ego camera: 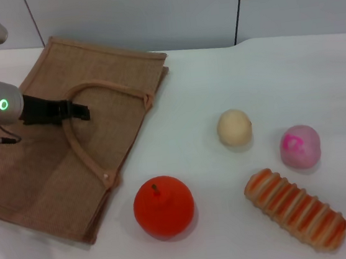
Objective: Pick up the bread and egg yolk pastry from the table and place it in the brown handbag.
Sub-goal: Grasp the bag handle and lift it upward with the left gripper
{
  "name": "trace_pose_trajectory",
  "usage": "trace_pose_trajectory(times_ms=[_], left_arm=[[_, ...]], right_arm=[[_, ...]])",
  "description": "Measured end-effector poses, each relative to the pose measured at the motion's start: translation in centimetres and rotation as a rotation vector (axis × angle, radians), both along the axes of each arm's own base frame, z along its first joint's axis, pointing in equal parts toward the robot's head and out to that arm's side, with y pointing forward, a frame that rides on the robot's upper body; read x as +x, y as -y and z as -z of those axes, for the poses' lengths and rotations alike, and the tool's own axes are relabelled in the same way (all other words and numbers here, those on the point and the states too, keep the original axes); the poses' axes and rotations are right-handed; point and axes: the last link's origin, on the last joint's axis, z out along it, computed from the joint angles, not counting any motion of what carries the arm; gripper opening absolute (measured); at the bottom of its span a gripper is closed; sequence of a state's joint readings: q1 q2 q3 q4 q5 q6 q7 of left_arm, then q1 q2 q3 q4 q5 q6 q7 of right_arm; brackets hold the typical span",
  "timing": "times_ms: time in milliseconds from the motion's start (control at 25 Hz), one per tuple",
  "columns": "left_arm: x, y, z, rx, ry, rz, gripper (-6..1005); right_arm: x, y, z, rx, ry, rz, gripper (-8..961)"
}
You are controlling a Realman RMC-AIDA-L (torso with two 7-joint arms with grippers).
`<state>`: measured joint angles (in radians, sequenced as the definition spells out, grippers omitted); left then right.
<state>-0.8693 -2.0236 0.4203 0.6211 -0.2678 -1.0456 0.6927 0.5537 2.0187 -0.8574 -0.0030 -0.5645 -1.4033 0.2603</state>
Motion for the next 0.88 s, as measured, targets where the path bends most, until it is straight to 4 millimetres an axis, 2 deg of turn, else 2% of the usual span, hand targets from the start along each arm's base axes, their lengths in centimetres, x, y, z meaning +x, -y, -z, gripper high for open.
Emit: trace_pose_trajectory(times_ms=[120,320,560,760,880], left_arm=[[-0.07,0.08,0.03,-0.004,-0.002,-0.005,817],[-0.37,0.24,-0.01,-0.01,-0.017,-0.028,592],[-0.59,0.39,0.02,-0.016,-0.027,-0.037,388],[-0.58,0.42,0.08,-0.017,-0.027,-0.038,160],[-0.31,0.23,0.03,-0.004,-0.02,-0.022,148]], right_arm=[[0.09,0.08,-0.01,0.001,0.0,0.002,874],[0.12,0.16,-0.06,0.004,-0.001,0.002,874],[0.1,0.17,-0.06,0.004,-0.001,0.0,874],[0.09,0.17,-0.04,0.003,-0.001,-0.001,874],[0.16,0.23,-0.04,0.003,0.0,0.001,874]])
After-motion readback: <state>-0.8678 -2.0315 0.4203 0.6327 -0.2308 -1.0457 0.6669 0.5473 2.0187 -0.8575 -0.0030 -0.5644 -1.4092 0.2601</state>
